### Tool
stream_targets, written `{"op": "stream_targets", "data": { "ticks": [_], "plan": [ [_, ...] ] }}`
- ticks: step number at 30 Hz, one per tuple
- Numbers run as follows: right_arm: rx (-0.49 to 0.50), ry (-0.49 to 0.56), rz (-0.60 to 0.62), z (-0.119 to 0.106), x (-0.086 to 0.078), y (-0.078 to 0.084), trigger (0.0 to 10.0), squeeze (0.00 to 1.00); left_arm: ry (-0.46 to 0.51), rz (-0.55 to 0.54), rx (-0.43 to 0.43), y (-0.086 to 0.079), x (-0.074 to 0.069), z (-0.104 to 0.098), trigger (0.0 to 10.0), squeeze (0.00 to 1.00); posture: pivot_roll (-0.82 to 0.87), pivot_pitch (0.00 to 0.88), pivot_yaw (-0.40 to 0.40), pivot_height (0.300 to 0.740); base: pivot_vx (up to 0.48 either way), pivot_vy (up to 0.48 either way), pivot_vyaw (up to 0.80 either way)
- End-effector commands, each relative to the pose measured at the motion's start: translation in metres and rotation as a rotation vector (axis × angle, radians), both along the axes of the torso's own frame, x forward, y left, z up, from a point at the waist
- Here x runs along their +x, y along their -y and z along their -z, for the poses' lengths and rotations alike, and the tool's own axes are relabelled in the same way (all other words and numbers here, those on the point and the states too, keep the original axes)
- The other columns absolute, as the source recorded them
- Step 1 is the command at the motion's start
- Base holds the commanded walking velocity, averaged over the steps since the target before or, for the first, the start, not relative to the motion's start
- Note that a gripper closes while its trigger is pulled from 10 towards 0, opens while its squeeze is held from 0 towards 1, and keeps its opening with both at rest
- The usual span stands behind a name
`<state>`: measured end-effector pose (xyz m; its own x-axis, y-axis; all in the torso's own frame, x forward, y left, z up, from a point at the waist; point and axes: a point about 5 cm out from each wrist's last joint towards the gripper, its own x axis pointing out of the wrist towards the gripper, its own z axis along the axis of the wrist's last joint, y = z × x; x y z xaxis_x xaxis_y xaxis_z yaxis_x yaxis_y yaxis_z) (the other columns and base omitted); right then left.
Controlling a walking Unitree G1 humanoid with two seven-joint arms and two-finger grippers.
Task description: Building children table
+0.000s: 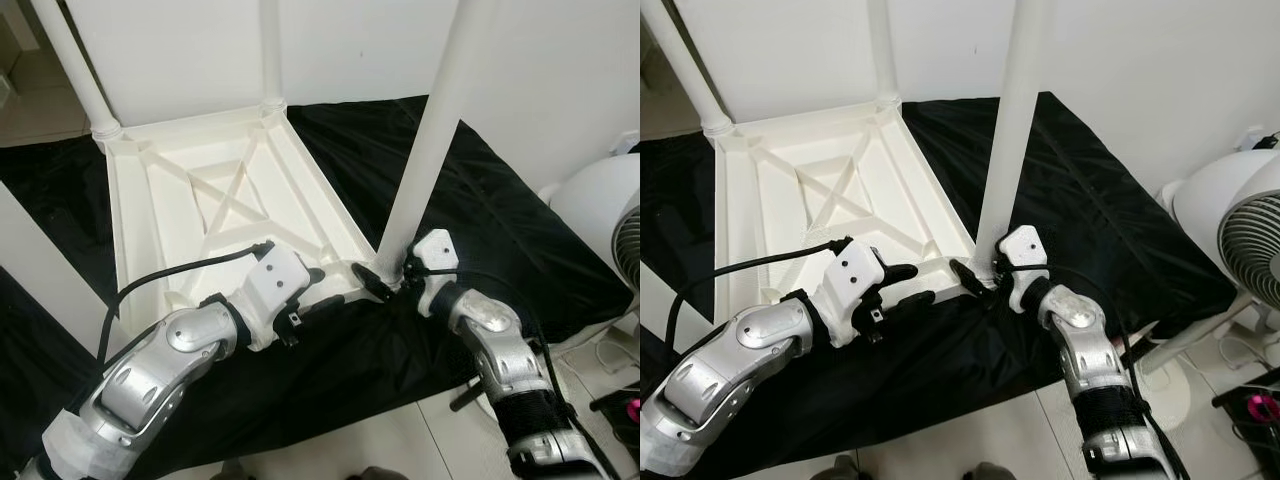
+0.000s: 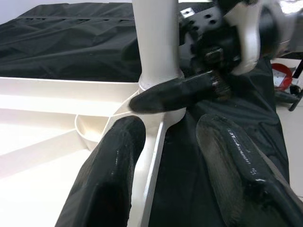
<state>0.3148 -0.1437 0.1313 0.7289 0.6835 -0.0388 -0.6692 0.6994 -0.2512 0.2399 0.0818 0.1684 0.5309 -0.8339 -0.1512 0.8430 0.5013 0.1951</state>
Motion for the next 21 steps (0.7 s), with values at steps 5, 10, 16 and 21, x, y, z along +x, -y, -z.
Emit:
{"op": "stream_targets", "data": {
  "ticks": [5,10,16,21],
  "plan": [
    [-0.068,-0.013,-0.084,0.005,0.009,-0.003,7.0,0.00,-0.016,0.050,0.013,-0.001,-0.001,0.000,10.0,0.00,-0.04,0.030,0.014,0.740,0.000,0.000,0.00],
    [-0.087,-0.025,-0.121,0.008,0.012,-0.002,0.0,0.00,-0.016,0.047,0.012,-0.001,-0.001,0.000,10.0,0.00,-0.03,0.029,0.013,0.740,0.000,0.000,0.00],
    [-0.086,-0.041,-0.137,0.011,0.009,0.003,0.0,0.00,-0.015,0.043,0.008,0.000,-0.001,0.000,10.0,0.00,-0.04,0.030,0.008,0.740,0.000,0.000,0.00],
    [-0.069,-0.053,-0.117,0.015,0.006,0.006,10.0,0.00,-0.015,0.044,0.006,0.000,-0.001,0.000,10.0,0.00,-0.04,0.029,0.007,0.740,0.000,0.000,0.00]
  ]
}}
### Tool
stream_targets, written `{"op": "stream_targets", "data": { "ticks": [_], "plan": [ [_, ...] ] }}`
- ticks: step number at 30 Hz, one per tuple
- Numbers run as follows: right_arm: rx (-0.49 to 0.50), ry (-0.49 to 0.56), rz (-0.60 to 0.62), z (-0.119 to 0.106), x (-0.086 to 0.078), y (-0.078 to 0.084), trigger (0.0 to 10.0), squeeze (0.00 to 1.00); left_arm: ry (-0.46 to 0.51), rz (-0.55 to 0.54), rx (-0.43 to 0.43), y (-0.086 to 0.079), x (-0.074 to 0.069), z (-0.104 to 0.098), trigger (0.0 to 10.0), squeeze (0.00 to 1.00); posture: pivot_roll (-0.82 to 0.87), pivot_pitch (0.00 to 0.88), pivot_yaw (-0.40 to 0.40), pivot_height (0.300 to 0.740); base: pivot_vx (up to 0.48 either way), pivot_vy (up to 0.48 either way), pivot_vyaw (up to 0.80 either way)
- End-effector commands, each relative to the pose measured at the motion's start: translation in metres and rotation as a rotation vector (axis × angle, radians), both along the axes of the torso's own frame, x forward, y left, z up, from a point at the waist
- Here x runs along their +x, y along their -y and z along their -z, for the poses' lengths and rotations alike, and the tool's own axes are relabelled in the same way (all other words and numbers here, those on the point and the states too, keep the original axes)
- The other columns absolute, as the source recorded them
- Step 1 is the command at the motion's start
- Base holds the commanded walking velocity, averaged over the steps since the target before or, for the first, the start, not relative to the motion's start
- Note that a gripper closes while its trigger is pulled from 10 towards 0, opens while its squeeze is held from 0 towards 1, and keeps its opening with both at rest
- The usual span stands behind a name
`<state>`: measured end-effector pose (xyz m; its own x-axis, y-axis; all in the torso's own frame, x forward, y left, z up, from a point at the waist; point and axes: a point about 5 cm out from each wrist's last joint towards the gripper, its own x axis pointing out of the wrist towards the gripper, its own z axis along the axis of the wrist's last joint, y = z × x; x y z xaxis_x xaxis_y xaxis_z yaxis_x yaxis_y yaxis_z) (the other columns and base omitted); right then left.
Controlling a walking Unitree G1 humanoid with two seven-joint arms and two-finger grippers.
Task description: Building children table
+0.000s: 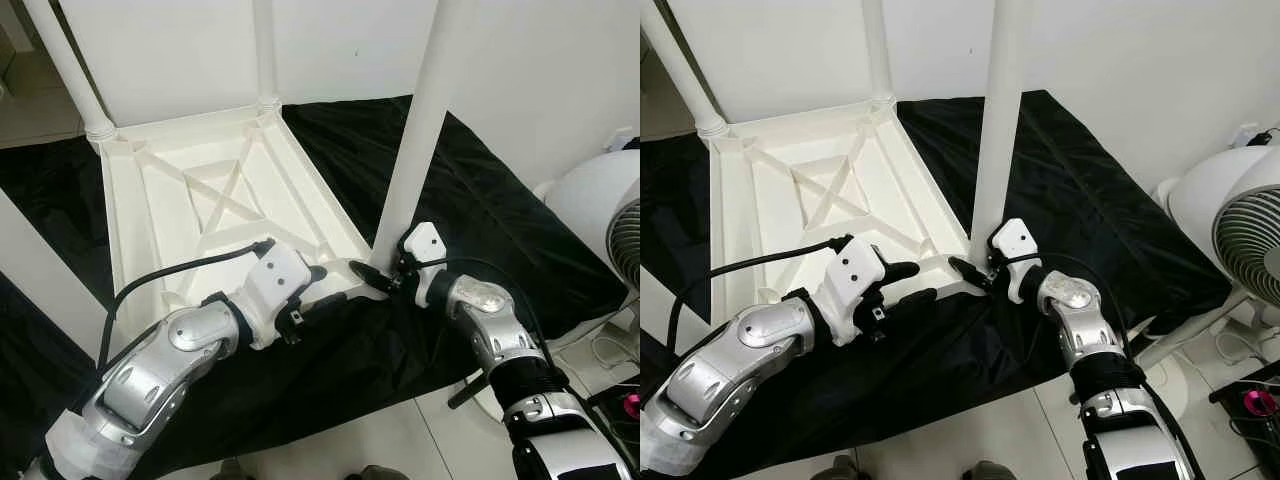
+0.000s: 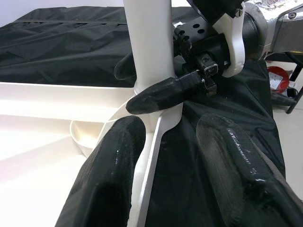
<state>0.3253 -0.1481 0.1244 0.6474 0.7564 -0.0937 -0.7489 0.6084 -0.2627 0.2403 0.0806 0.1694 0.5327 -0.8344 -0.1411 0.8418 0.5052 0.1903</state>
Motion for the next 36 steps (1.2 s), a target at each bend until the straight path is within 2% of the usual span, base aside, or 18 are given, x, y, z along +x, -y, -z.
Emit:
{"op": "stream_targets", "data": {
  "ticks": [1,3,7,8,9,10,11,12,13,14,19,20,23,25,29,33,34,36],
  "plan": [
    [-0.021,-0.023,-0.006,0.008,-0.004,0.002,10.0,0.00,-0.016,0.046,0.017,-0.001,-0.001,0.001,10.0,0.00,-0.04,0.029,0.007,0.740,0.000,0.000,0.00],
    [0.025,-0.045,0.032,0.009,-0.006,0.000,10.0,0.00,-0.015,0.047,0.017,-0.001,-0.001,0.001,10.0,0.00,-0.04,0.029,0.007,0.740,0.000,0.000,0.00],
    [0.038,-0.065,0.076,0.011,-0.005,0.000,10.0,0.00,-0.015,0.048,0.017,-0.001,-0.001,0.002,10.0,0.00,-0.04,0.029,0.007,0.740,0.000,0.000,0.00],
    [0.035,-0.077,0.155,0.014,-0.004,0.001,10.0,0.00,-0.016,0.049,0.018,0.000,-0.002,0.002,10.0,0.00,-0.04,0.031,-0.001,0.740,0.000,0.000,0.00],
    [0.035,-0.077,0.155,0.014,-0.004,0.001,10.0,0.00,-0.016,0.049,0.018,0.000,-0.002,0.002,10.0,0.00,-0.04,0.031,-0.001,0.740,0.000,0.000,0.00],
    [0.040,-0.081,0.218,0.016,-0.004,0.001,10.0,0.00,-0.018,0.050,0.018,0.000,-0.003,0.003,10.0,0.00,-0.05,0.030,-0.002,0.740,0.000,0.000,0.00],
    [0.040,-0.081,0.218,0.016,-0.004,0.001,10.0,0.00,-0.018,0.050,0.018,0.000,-0.003,0.003,10.0,0.00,-0.05,0.030,-0.002,0.740,0.000,0.000,0.00],
    [0.061,-0.083,0.307,0.017,-0.005,-0.001,10.0,0.00,-0.020,0.051,0.017,0.000,-0.003,0.003,10.0,0.00,-0.05,0.030,-0.002,0.740,0.000,0.000,0.00],
    [0.061,-0.083,0.307,0.017,-0.005,-0.001,10.0,0.00,-0.020,0.051,0.017,0.000,-0.003,0.003,10.0,0.00,-0.05,0.030,-0.002,0.740,0.000,0.000,0.00],
    [0.129,-0.095,0.463,0.018,-0.010,-0.009,10.0,0.00,-0.022,0.054,0.019,0.000,-0.005,0.005,10.0,0.00,-0.04,0.022,-0.007,0.740,0.000,0.000,0.00],
    [0.174,-0.103,0.575,0.020,-0.015,-0.017,10.0,0.00,-0.022,0.053,0.021,0.000,-0.004,0.005,10.0,0.00,-0.04,0.020,-0.009,0.740,0.000,0.000,0.00],
    [0.196,-0.098,0.632,0.021,-0.019,-0.023,10.0,0.00,-0.021,0.053,0.021,0.000,-0.004,0.005,10.0,0.00,-0.04,0.017,-0.009,0.740,0.000,0.000,0.00],
    [0.201,-0.077,0.689,0.021,-0.023,-0.031,10.0,0.00,-0.020,0.054,0.021,0.000,-0.004,0.005,10.0,0.00,-0.04,0.013,-0.010,0.740,0.000,0.000,0.00],
    [0.224,-0.057,0.762,0.021,-0.029,-0.043,10.0,0.00,-0.018,0.056,0.021,0.001,-0.004,0.005,10.0,0.00,-0.04,0.009,-0.010,0.740,0.000,0.000,0.00],
    [0.230,-0.059,0.753,0.020,-0.032,-0.051,10.0,0.00,-0.018,0.059,0.020,0.002,-0.005,0.005,10.0,0.00,-0.04,0.007,-0.007,0.740,0.000,0.000,0.00],
    [0.251,-0.091,0.673,0.019,-0.035,-0.052,10.0,0.00,-0.018,0.064,0.024,0.001,-0.004,0.005,10.0,0.00,-0.05,0.000,-0.002,0.740,0.000,0.000,0.00],
    [0.256,-0.075,0.647,0.016,-0.037,-0.048,10.0,1.00,-0.016,0.065,0.027,0.001,-0.003,0.005,10.0,0.00,-0.05,0.000,-0.002,0.740,0.000,0.000,0.00],
    [0.265,-0.061,0.619,0.014,-0.038,-0.042,10.0,1.00,-0.013,0.065,0.029,0.001,-0.002,0.005,10.0,0.00,-0.05,0.000,-0.003,0.740,0.000,0.000,0.00]
  ]
}}
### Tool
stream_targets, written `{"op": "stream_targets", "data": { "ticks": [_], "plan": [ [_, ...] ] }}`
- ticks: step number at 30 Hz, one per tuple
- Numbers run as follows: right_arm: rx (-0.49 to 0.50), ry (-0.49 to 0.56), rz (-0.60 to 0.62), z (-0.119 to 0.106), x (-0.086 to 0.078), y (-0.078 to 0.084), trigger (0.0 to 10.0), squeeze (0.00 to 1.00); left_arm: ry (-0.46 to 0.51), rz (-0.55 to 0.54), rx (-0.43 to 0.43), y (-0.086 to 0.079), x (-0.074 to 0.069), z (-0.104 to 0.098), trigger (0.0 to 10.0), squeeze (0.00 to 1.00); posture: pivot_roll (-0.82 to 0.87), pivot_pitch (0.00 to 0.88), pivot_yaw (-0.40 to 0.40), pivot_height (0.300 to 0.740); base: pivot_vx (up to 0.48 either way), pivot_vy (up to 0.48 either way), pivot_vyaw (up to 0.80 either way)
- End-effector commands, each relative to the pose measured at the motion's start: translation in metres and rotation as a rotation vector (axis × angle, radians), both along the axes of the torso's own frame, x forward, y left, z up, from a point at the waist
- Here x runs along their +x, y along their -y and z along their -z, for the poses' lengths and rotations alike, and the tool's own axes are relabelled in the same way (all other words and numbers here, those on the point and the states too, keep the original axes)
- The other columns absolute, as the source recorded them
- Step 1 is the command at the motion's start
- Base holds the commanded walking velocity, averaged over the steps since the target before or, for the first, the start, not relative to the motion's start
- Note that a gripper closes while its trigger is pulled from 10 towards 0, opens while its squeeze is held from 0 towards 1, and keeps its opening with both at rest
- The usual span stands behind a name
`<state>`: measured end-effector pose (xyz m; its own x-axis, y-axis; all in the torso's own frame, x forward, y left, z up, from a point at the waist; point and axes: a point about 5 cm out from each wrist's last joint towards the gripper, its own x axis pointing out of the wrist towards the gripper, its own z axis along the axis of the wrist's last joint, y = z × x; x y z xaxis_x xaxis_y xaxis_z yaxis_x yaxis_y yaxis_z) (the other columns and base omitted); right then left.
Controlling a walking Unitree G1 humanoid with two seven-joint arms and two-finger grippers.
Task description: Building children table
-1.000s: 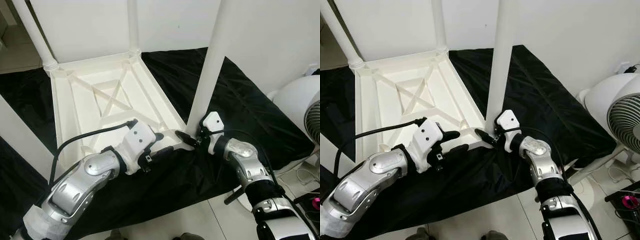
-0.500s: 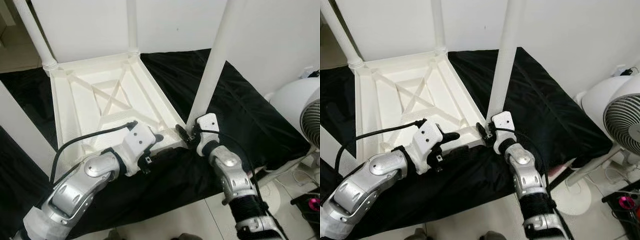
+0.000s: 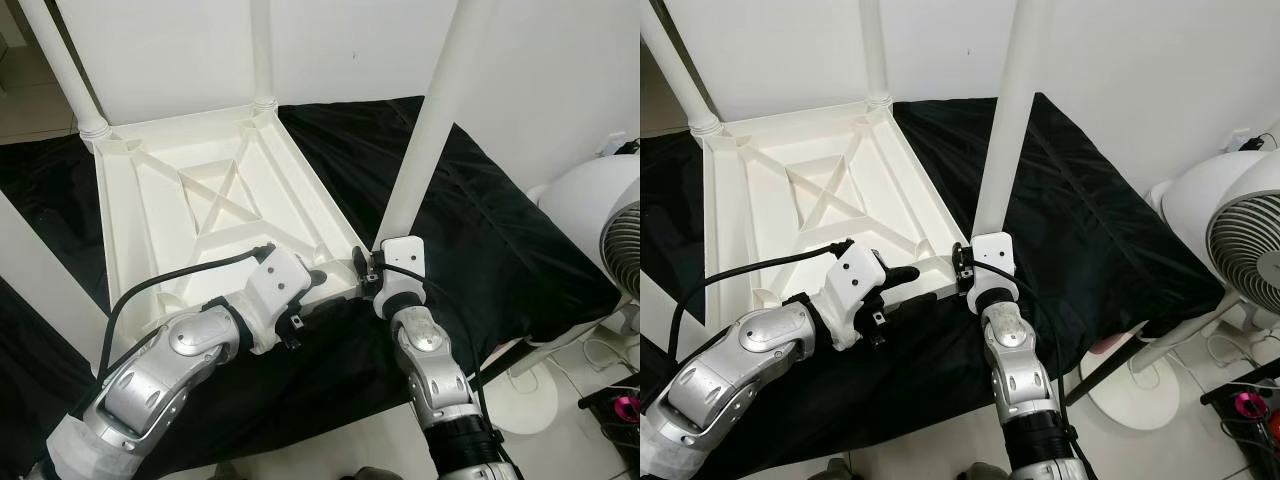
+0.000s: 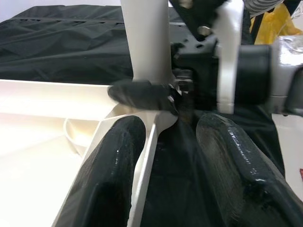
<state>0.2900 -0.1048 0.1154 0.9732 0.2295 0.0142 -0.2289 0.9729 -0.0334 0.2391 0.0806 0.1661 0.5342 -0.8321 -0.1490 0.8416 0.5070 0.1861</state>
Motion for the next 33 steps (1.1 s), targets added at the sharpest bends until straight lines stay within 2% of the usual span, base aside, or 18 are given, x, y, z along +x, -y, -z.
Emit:
{"op": "stream_targets", "data": {
  "ticks": [1,6,7,8,9,13,15,17,18,21,27,33],
  "plan": [
    [0.015,-0.025,-0.022,0.005,-0.003,0.002,10.0,1.00,-0.006,0.069,0.024,0.001,-0.001,0.002,10.0,0.00,-0.05,0.000,-0.003,0.740,0.000,0.000,0.00],
    [0.019,-0.007,-0.062,0.001,-0.007,0.013,10.0,1.00,0.000,0.069,0.025,0.001,0.001,0.001,10.0,0.00,-0.05,0.000,-0.003,0.740,0.000,0.000,0.00],
    [0.023,-0.008,-0.077,0.001,-0.008,0.015,10.0,0.80,0.001,0.069,0.024,0.001,0.001,0.001,10.0,0.00,-0.05,0.000,-0.003,0.740,0.000,0.000,0.00],
    [0.023,-0.008,-0.077,0.001,-0.008,0.015,10.0,0.80,0.001,0.069,0.024,0.001,0.001,0.001,10.0,0.00,-0.05,0.000,-0.003,0.740,0.000,0.000,0.00],
    [0.006,-0.009,-0.129,0.003,-0.010,0.020,10.0,0.00,0.004,0.067,0.023,0.001,0.001,0.001,10.0,0.00,-0.04,0.000,-0.005,0.740,0.000,0.000,0.00],
    [-0.047,-0.020,-0.258,0.008,-0.011,0.036,10.0,0.00,0.010,0.058,0.022,0.001,0.002,0.000,10.0,0.00,-0.04,0.000,-0.006,0.740,0.000,0.000,0.00],
    [-0.047,-0.020,-0.258,0.008,-0.011,0.036,10.0,0.00,0.010,0.058,0.022,0.001,0.002,0.000,10.0,0.00,-0.04,0.000,-0.006,0.740,0.000,0.000,0.00],
    [-0.098,-0.015,-0.357,0.007,-0.005,0.042,10.0,0.00,0.014,0.054,0.021,0.001,0.004,-0.001,10.0,0.00,-0.04,0.000,-0.003,0.740,0.000,0.000,0.00],
    [-0.098,-0.015,-0.357,0.007,-0.005,0.042,10.0,0.00,0.014,0.054,0.021,0.001,0.004,-0.001,10.0,0.00,-0.04,0.000,-0.003,0.740,0.000,0.000,0.00],
    [-0.143,0.001,-0.425,0.000,0.011,0.047,10.0,0.00,0.021,0.049,0.020,0.000,0.007,-0.002,10.0,0.00,-0.04,0.000,-0.001,0.740,0.000,0.000,0.00],
    [-0.180,0.020,-0.460,-0.008,0.024,0.048,10.0,0.00,0.028,0.044,0.020,0.000,0.008,-0.003,10.0,0.00,-0.03,0.000,-0.004,0.740,0.000,0.000,0.00],
    [-0.240,0.029,-0.499,-0.014,0.042,0.042,10.0,0.00,0.039,0.035,0.018,0.000,0.010,-0.005,10.0,0.00,-0.02,0.000,-0.007,0.740,0.000,0.000,0.00]
  ]
}}
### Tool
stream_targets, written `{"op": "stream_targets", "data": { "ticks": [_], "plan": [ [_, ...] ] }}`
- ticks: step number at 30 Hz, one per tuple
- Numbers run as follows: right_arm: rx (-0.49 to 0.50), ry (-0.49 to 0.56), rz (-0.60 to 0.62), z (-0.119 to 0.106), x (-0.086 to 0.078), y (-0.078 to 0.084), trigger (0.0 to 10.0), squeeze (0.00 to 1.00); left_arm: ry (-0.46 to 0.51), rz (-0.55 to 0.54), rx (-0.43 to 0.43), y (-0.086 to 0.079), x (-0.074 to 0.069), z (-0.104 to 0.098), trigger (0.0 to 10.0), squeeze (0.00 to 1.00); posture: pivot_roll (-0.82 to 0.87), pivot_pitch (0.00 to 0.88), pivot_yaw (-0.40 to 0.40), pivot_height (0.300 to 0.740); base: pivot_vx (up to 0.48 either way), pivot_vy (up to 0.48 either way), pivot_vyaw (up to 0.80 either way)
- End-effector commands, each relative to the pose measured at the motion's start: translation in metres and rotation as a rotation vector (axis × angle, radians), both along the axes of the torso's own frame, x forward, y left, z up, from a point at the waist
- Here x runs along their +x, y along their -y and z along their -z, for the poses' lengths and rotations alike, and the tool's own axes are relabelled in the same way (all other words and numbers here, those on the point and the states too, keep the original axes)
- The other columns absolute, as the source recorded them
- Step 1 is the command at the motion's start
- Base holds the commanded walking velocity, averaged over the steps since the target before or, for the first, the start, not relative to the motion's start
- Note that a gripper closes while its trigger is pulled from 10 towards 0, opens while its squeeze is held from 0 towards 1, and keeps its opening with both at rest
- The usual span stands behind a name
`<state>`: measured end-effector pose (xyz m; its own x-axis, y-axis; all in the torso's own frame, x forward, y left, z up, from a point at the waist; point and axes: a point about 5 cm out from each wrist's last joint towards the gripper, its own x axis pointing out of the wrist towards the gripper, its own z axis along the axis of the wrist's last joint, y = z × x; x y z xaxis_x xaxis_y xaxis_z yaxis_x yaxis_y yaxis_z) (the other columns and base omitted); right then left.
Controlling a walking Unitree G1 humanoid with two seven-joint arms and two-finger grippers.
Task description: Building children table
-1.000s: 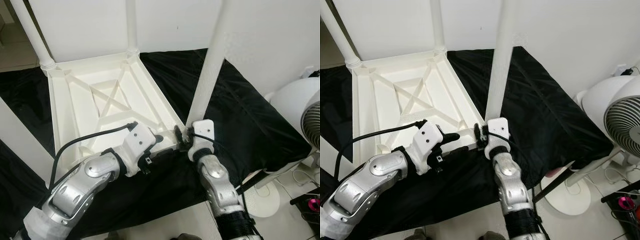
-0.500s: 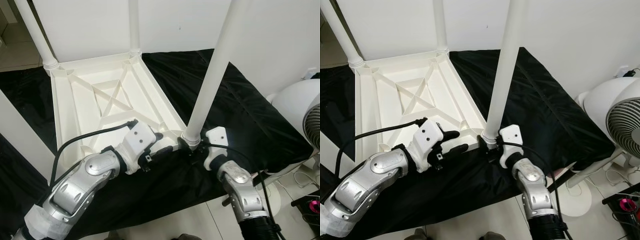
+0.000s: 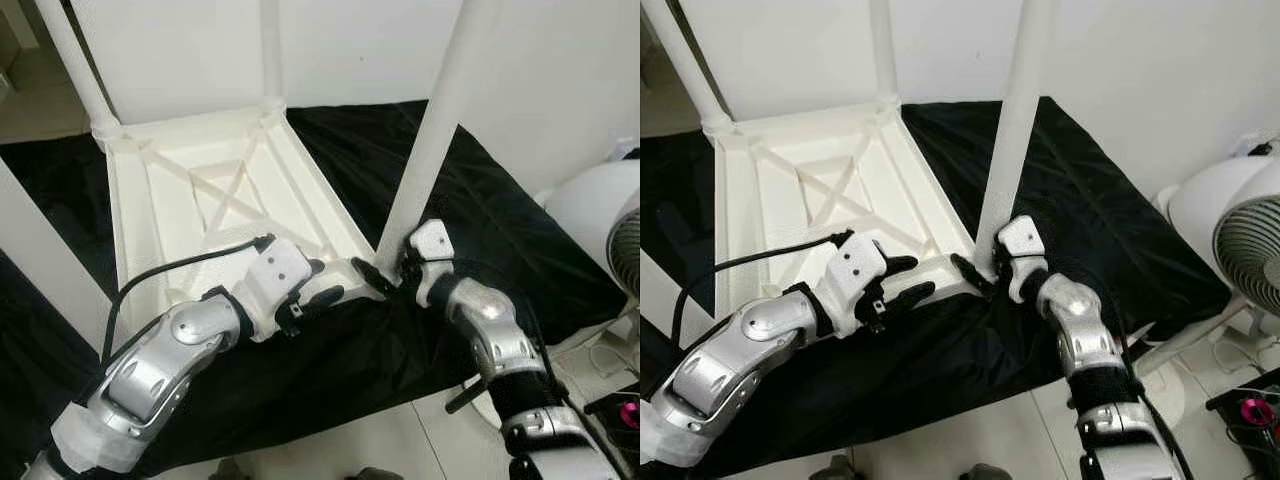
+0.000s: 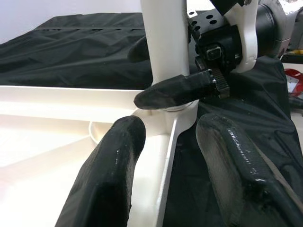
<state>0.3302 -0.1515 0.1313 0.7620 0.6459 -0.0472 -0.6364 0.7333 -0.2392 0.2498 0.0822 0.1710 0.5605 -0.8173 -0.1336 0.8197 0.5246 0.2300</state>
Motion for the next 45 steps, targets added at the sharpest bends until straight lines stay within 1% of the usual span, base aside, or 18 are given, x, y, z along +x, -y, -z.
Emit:
{"op": "stream_targets", "data": {
  "ticks": [1,2,6,14,15,16,18,23,31,33,34,35,36,37,38,41,43,45],
  "plan": [
    [-0.034,-0.010,-0.051,0.001,0.006,-0.010,8.1,0.00,-0.003,0.057,0.006,0.002,0.000,-0.001,10.0,0.00,-0.01,0.000,-0.011,0.740,0.000,0.000,0.00],
    [-0.039,-0.009,-0.076,0.000,0.009,-0.015,0.0,0.00,0.000,0.052,0.004,0.002,0.000,-0.001,10.0,0.00,0.00,0.000,-0.014,0.740,0.000,0.000,0.00],
    [-0.041,-0.016,-0.131,0.001,0.011,-0.021,0.0,0.00,0.004,0.045,0.001,0.002,0.000,-0.002,10.0,0.00,0.00,0.000,-0.016,0.740,0.000,0.000,0.00],
    [-0.044,-0.041,-0.164,0.009,0.007,-0.016,0.0,0.00,0.006,0.036,0.000,0.001,-0.001,-0.002,10.0,0.00,0.01,0.000,-0.020,0.740,0.000,0.000,0.00],
    [-0.031,-0.052,-0.145,0.011,0.006,-0.015,10.0,0.00,0.005,0.037,0.001,0.001,-0.001,-0.001,10.0,0.00,0.00,0.000,-0.019,0.740,0.000,0.000,0.00],
    [-0.031,-0.052,-0.145,0.011,0.006,-0.015,10.0,0.00,0.005,0.037,0.001,0.001,-0.001,-0.001,10.0,0.00,0.00,0.000,-0.019,0.740,0.000,0.000,0.00],
    [-0.006,-0.066,-0.076,0.013,0.007,-0.010,10.0,0.00,0.003,0.038,0.002,0.001,-0.001,-0.001,10.0,0.00,0.00,0.000,-0.019,0.740,0.000,0.000,0.00],
    [-0.033,-0.061,0.041,0.016,0.009,-0.006,10.0,0.00,0.000,0.038,0.002,0.000,-0.001,-0.001,10.0,0.00,0.00,0.000,-0.019,0.740,0.000,0.000,0.00],
    [-0.032,-0.048,0.051,0.015,0.009,-0.008,10.0,0.00,-0.003,0.038,0.002,0.000,-0.002,0.000,10.0,0.00,-0.01,0.000,-0.016,0.740,0.000,0.000,0.00],
    [0.068,-0.049,0.244,0.015,-0.003,-0.033,10.0,0.00,-0.005,0.039,0.010,0.002,-0.003,0.004,10.0,0.00,-0.03,0.000,-0.001,0.740,0.000,0.000,0.00],
    [0.102,-0.053,0.320,0.015,-0.009,-0.040,10.0,0.00,-0.005,0.039,0.013,0.003,-0.003,0.005,10.0,0.00,-0.03,0.000,-0.001,0.740,0.000,0.000,0.00],
    [0.102,-0.053,0.320,0.015,-0.009,-0.040,10.0,0.00,-0.005,0.039,0.013,0.003,-0.003,0.005,10.0,0.00,-0.03,0.000,-0.001,0.740,0.000,0.000,0.00],
    [0.130,-0.051,0.403,0.015,-0.014,-0.046,10.0,0.00,-0.003,0.038,0.016,0.004,-0.002,0.005,10.0,0.00,-0.03,0.002,0.001,0.740,0.000,0.000,0.00],
    [0.130,-0.051,0.403,0.015,-0.014,-0.046,10.0,0.00,-0.003,0.038,0.016,0.004,-0.002,0.005,10.0,0.00,-0.03,0.002,0.001,0.740,0.000,0.000,0.00],
    [0.167,-0.039,0.525,0.015,-0.020,-0.056,10.0,0.00,0.004,0.033,0.019,0.005,-0.001,0.005,10.0,0.00,-0.04,0.003,0.004,0.740,0.000,0.000,0.00],
    [0.169,-0.026,0.579,0.015,-0.022,-0.061,10.0,0.00,0.008,0.029,0.018,0.006,0.001,0.004,10.0,0.00,-0.04,0.002,0.006,0.740,0.000,0.000,0.00],
    [0.174,-0.018,0.580,0.014,-0.023,-0.067,10.0,0.00,0.016,0.022,0.017,0.008,0.002,0.004,10.0,0.00,-0.04,0.002,0.006,0.740,0.000,0.000,0.00],
    [0.178,-0.011,0.574,0.012,-0.022,-0.068,10.0,0.00,0.020,0.020,0.016,0.009,0.002,0.003,10.0,0.00,-0.04,0.000,0.007,0.740,0.000,0.000,0.00]
  ]
}}
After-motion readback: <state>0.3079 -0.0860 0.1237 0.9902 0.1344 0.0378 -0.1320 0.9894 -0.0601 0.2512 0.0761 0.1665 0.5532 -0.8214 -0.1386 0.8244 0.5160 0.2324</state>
